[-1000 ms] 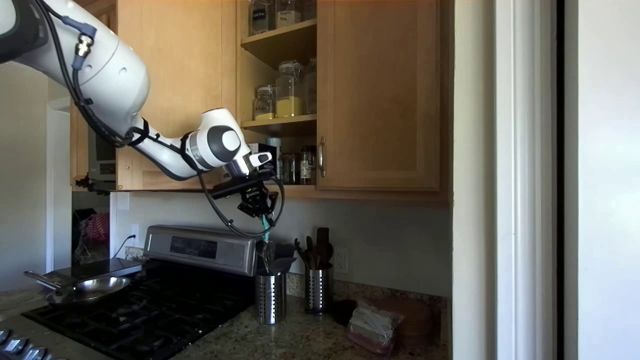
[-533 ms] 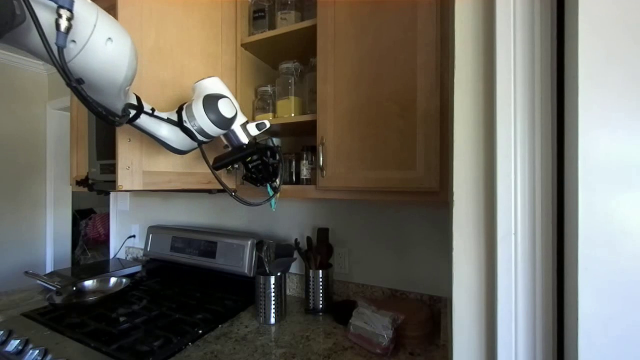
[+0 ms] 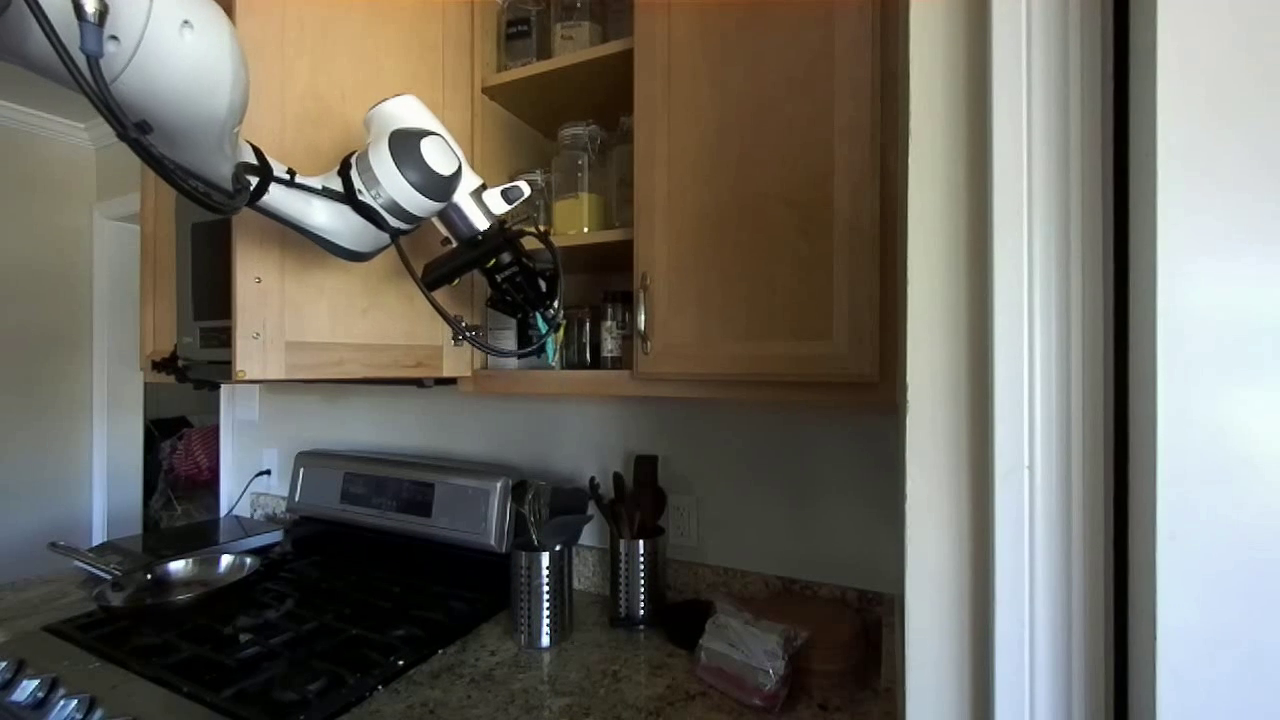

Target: Pick up the sachet from the countertop and put it in the open cabinet then close the door

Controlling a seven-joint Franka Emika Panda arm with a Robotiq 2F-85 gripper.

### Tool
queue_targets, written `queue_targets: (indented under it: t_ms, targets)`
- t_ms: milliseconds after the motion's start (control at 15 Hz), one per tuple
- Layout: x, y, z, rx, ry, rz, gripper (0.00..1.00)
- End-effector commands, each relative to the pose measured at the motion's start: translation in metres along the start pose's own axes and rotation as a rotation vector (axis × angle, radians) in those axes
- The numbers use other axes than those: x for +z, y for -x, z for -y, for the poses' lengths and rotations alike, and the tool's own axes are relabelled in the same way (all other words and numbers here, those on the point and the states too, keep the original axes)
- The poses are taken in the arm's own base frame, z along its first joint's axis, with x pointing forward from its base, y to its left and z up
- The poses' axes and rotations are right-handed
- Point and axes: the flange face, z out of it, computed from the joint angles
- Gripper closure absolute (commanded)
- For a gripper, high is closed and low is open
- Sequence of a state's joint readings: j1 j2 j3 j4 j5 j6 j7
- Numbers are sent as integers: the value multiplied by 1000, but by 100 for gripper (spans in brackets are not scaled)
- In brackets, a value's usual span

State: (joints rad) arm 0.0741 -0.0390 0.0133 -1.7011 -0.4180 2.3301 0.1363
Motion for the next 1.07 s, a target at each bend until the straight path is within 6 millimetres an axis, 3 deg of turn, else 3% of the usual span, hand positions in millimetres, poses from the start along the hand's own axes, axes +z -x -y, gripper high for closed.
queue_targets:
  t_ms: [0,333,1000]
  targets:
    - [8,-12,3,7,32,-33,95]
    - [41,-33,18,-30,25,-49,95]
    - [41,-87,47,-88,7,-159,95]
